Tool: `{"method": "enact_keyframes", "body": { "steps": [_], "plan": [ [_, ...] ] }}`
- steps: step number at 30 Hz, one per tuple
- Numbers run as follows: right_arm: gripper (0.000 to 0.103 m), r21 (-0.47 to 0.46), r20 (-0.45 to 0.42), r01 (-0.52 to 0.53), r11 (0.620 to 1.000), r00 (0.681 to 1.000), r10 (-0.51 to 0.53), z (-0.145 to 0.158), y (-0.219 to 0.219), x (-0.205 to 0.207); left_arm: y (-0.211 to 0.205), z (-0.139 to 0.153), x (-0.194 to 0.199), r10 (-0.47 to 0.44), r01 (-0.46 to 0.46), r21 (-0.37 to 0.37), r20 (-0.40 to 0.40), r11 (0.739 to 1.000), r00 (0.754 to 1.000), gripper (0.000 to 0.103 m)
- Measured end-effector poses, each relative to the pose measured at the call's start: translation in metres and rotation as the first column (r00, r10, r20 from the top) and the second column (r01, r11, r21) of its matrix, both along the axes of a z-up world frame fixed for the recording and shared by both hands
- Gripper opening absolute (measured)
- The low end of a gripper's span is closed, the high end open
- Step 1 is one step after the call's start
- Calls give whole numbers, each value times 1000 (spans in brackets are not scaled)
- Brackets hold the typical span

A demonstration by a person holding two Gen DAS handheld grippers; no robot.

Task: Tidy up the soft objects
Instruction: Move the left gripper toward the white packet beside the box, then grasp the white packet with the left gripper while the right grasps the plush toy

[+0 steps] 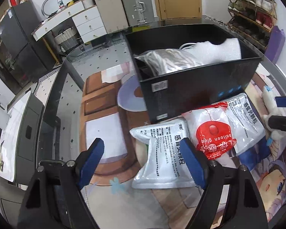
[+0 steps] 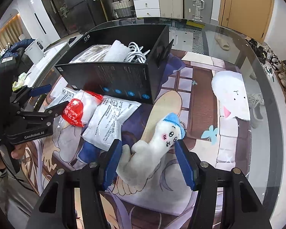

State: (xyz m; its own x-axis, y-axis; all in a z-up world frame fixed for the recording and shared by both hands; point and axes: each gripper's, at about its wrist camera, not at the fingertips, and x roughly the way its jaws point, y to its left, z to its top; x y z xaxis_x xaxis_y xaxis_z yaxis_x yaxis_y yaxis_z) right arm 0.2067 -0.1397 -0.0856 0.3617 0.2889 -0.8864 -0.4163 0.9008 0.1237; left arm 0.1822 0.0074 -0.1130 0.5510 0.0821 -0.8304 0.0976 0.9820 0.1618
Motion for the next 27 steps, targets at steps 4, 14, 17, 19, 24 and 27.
{"method": "enact_keyframes", "body": {
  "steps": [4,14,17,19,24,27],
  "plan": [
    [59,5,1,6,1000,1000,-6,1,-2,0,-5,1,-3,-18,18,10,6,1000,1000,82],
    [59,5,-8,9,1000,1000,-9,-1,-1,1,-15,-3,-2,-36,36,-25,-37,999,999,83],
    [59,3,-10,7,1000,1000,-6,-3,0,1,-13,-3,-1,-23,22,-46,-40,999,999,83],
    [59,1,-12,5,1000,1000,-5,-4,0,1,-11,-4,1,-17,15,-51,-42,999,999,83],
    [62,26,-41,13,1000,999,-12,-10,2,5,-9,-3,7,-25,9,-165,-92,986,995,49],
    [62,39,-45,14,999,999,-12,-13,3,5,-12,-3,7,-23,9,-151,-95,989,995,43]
  ]
}}
